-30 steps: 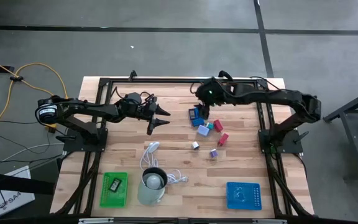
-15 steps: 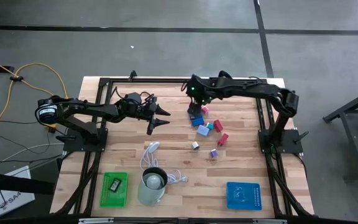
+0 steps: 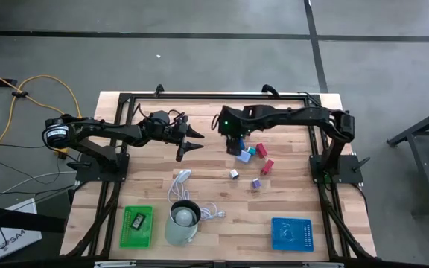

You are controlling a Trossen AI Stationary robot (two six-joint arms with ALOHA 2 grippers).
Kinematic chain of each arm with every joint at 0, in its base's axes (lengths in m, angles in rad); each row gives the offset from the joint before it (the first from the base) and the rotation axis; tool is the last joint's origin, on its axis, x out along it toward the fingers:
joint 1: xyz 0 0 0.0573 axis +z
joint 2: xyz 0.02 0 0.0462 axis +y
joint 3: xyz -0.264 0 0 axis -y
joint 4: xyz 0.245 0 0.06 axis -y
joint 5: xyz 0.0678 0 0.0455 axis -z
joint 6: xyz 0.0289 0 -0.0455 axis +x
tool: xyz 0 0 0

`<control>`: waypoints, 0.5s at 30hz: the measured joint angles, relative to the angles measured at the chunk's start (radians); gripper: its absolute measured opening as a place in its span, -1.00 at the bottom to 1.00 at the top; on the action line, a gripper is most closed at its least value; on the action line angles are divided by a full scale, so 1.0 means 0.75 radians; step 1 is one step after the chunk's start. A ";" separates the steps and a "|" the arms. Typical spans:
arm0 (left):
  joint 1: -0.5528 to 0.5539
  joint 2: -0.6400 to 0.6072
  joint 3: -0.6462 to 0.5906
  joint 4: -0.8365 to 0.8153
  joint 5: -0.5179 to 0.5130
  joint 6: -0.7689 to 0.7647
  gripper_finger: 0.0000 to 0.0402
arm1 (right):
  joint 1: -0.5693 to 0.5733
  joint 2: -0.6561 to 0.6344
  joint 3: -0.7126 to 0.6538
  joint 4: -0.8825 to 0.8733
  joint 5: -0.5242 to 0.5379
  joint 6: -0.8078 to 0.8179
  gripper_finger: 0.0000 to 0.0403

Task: Pick & Place Office items
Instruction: Put the bottom blue digital timer into the green basket

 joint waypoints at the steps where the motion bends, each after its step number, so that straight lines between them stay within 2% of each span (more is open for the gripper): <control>1: 0.000 0.000 0.000 0.000 0.000 0.000 -0.06 | 0.012 0.000 0.000 0.002 0.001 -0.036 0.21; 15: 0.000 0.000 0.000 0.000 0.000 0.000 -0.06 | 0.040 0.000 0.000 0.013 -0.004 -0.090 0.21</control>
